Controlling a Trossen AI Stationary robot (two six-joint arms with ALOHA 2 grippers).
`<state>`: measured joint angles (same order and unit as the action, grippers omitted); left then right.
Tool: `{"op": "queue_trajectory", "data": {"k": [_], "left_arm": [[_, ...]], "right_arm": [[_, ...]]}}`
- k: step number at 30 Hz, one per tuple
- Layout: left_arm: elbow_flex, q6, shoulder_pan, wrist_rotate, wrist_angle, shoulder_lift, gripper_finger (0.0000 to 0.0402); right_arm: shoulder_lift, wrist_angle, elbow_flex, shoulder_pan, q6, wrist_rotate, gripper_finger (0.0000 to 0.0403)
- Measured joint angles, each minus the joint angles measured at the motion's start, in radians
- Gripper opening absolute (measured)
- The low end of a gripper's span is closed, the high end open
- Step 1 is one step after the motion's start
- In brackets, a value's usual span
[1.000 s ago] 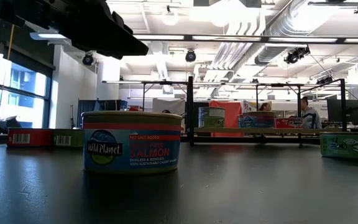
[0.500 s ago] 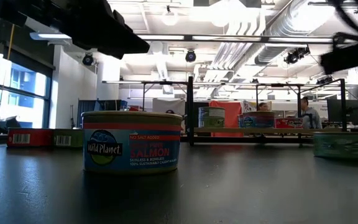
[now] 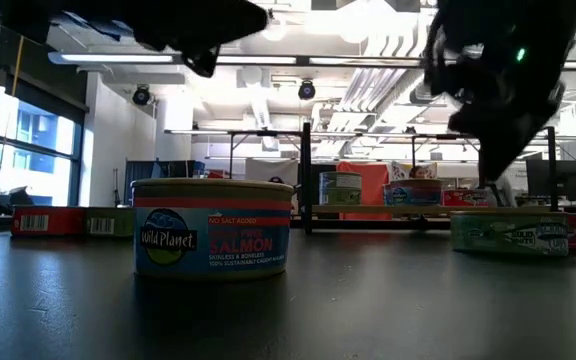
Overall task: Stack canned seafood by type on shelf
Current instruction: Put the red tuna can on the shelf
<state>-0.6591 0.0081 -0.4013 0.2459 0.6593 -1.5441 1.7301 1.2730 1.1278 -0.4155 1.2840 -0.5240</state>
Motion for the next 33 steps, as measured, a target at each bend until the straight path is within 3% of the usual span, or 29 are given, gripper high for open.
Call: {"op": "queue_trajectory", "data": {"k": [4,8,12,17,24,30,33], "left_arm": [[-0.077,-0.008,0.033,0.000,-0.025,-0.104,0.0000],[-0.202,0.006,0.081,0.000,-0.130,-0.210,0.0000],[-0.337,0.029,0.130,-0.004,-0.304,-0.290,0.0000],[-0.445,0.131,0.160,-0.015,-0.523,-0.316,0.0000],[-0.448,0.421,0.161,-0.002,-0.529,-0.306,0.0024],[-0.448,0.633,0.176,-0.032,-0.525,-0.352,0.0086],[-0.447,0.673,0.180,-0.053,-0.532,-0.382,0.0119]], "right_arm": [[-0.002,0.145,0.043,-0.070,0.050,-0.002,0.0000],[-0.003,0.191,-0.027,-0.119,0.145,0.112,0.0000],[-0.002,0.037,-0.135,-0.121,0.151,0.176,0.0000],[-0.010,-0.163,-0.214,-0.060,0.080,0.139,0.0000],[-0.004,-0.379,-0.165,0.016,-0.019,0.000,0.0000],[0.001,-0.720,-0.161,0.074,-0.225,-0.031,0.0000],[-0.002,-0.809,-0.162,0.071,-0.298,-0.075,0.0000]]}}
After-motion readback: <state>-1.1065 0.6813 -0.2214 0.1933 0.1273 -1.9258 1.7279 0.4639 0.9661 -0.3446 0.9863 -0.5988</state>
